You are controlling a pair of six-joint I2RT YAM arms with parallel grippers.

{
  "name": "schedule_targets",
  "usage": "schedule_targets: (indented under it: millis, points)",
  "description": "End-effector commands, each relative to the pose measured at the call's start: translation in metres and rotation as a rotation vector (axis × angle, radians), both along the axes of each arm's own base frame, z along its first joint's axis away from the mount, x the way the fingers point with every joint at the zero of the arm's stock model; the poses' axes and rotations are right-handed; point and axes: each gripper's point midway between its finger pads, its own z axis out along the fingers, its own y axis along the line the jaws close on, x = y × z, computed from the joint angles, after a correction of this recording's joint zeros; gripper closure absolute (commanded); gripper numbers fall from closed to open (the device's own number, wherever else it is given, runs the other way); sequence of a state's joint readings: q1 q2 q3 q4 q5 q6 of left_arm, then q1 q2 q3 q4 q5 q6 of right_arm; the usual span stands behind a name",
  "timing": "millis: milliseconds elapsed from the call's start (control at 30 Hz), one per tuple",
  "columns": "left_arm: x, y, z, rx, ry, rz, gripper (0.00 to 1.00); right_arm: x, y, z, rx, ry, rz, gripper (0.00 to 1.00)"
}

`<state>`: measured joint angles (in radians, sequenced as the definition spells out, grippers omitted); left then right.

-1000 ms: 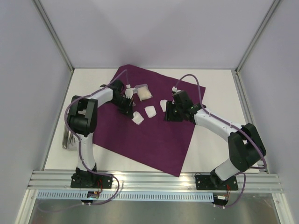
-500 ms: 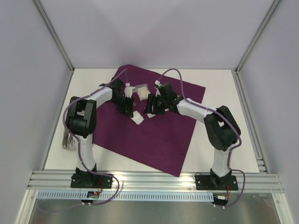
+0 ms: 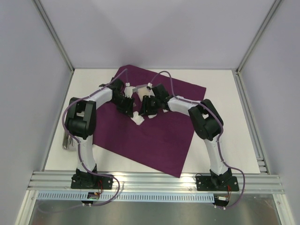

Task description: Prepare the surgical pack

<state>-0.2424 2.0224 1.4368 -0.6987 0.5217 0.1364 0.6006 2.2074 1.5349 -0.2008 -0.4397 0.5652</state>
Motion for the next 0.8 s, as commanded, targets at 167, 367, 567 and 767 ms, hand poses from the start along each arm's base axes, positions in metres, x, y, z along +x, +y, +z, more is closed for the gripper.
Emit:
schedule_targets:
  millis: [167,367,567,767]
  points:
    - [0.000,-0.008,0.000,0.000,-0.035,-0.044,0.58,-0.019,0.008,-0.014,0.027,0.065,0.068,0.56]
    - [0.004,-0.011,-0.004,0.008,-0.033,-0.037,0.58,-0.029,0.014,-0.019,0.038,0.089,0.093,0.59]
    - [0.006,-0.007,-0.002,0.031,-0.048,-0.036,0.59,-0.030,0.018,-0.018,0.051,0.101,0.094,0.86]
    - [0.006,-0.002,0.029,0.041,-0.105,-0.056,0.54,-0.024,0.016,0.025,0.071,0.017,0.081,0.99]
